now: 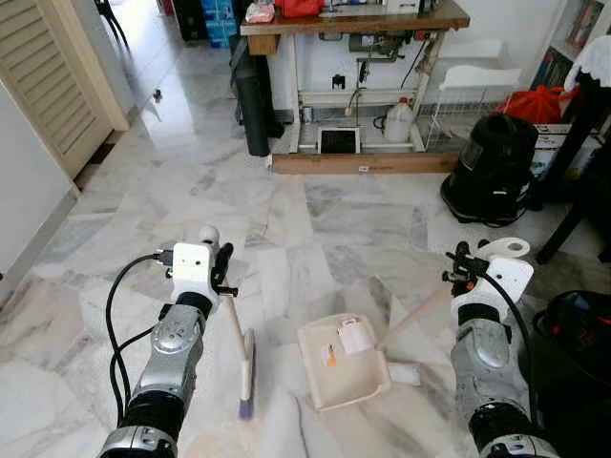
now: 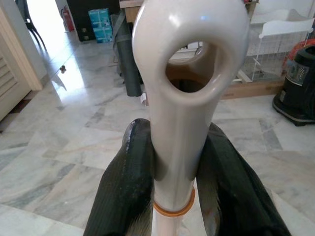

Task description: Sweep floor

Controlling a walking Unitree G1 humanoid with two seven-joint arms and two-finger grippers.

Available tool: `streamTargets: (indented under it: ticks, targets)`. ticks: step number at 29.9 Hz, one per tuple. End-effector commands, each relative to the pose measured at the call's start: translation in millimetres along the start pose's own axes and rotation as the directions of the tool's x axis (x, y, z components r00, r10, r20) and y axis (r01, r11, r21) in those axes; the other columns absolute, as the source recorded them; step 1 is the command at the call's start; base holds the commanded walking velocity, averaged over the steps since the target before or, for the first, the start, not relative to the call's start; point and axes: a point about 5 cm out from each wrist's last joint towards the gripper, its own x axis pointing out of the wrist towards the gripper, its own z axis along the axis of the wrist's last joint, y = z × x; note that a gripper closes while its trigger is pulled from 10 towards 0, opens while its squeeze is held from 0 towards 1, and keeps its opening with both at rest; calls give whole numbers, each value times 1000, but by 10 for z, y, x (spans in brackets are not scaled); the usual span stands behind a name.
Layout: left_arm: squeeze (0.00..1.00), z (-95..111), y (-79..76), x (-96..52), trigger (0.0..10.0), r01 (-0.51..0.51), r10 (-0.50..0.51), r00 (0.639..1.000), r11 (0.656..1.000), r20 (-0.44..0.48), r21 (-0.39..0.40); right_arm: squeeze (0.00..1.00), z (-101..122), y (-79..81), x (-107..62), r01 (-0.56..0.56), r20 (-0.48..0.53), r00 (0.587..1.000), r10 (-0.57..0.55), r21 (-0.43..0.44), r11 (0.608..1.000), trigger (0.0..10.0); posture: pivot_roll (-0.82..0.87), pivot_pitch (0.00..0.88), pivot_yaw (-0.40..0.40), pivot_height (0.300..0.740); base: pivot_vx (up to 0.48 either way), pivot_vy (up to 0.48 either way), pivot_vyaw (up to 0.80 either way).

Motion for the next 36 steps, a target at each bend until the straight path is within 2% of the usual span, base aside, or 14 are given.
streamTargets:
  ticks: [1,7,11,17,20,28,36]
  targets:
    - [0,109,-5,57,10000,9,-10,999,1000,49,6,0,176,131,91,-39,71,997,37,24,999,10000,-100,0,52,740,0,0,0]
    - [0,94,-9,23,10000,14,-15,999,1000,49,5,0,148,204,47,-89,67,994,89,-3,996,10000,-95,0,52,740,0,0,0]
    - [0,58,71,-47,10000,-12,12,999,1000,46,9,0,118,191,-25,-98,64,993,99,-21,995,10000,-90,0,49,740,0,0,0]
    - [0,87,107,-92,10000,-24,23,998,1000,65,17,0,109,212,-96,-137,64,988,141,-60,989,10000,-100,0,48,740,0,0,0]
    - [0,112,158,-125,10000,-38,36,996,999,77,20,0,131,179,-121,-128,76,988,132,-62,990,10000,-105,0,49,740,0,0,0]
    - [0,97,135,-144,10000,-28,26,997,999,74,30,0,106,167,-169,-122,59,990,125,-60,991,10000,-100,0,44,740,0,0,0]
    - [0,147,136,-99,10000,-38,36,996,999,81,23,0,166,186,-127,-120,68,990,124,-58,991,10000,-92,0,42,740,0,0,743]
